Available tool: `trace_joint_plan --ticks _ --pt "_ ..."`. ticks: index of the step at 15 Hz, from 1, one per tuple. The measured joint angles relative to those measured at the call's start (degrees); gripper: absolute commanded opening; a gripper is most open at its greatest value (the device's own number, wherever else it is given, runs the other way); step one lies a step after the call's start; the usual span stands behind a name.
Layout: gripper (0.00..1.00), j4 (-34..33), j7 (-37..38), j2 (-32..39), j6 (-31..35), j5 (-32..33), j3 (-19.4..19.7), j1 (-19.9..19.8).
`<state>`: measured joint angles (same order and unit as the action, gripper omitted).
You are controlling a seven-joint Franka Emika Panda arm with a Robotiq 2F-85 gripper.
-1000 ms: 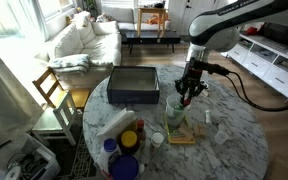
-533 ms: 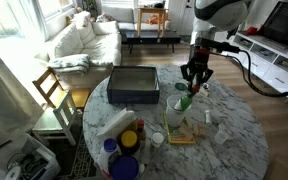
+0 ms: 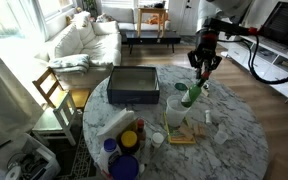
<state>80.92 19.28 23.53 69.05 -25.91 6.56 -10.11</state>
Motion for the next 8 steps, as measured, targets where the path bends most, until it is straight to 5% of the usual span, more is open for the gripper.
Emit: trace_joint_plan --ticks 8 --pt "0.07 -7.83 2.54 3.14 -6.18 -1.68 3.47 -4.76"
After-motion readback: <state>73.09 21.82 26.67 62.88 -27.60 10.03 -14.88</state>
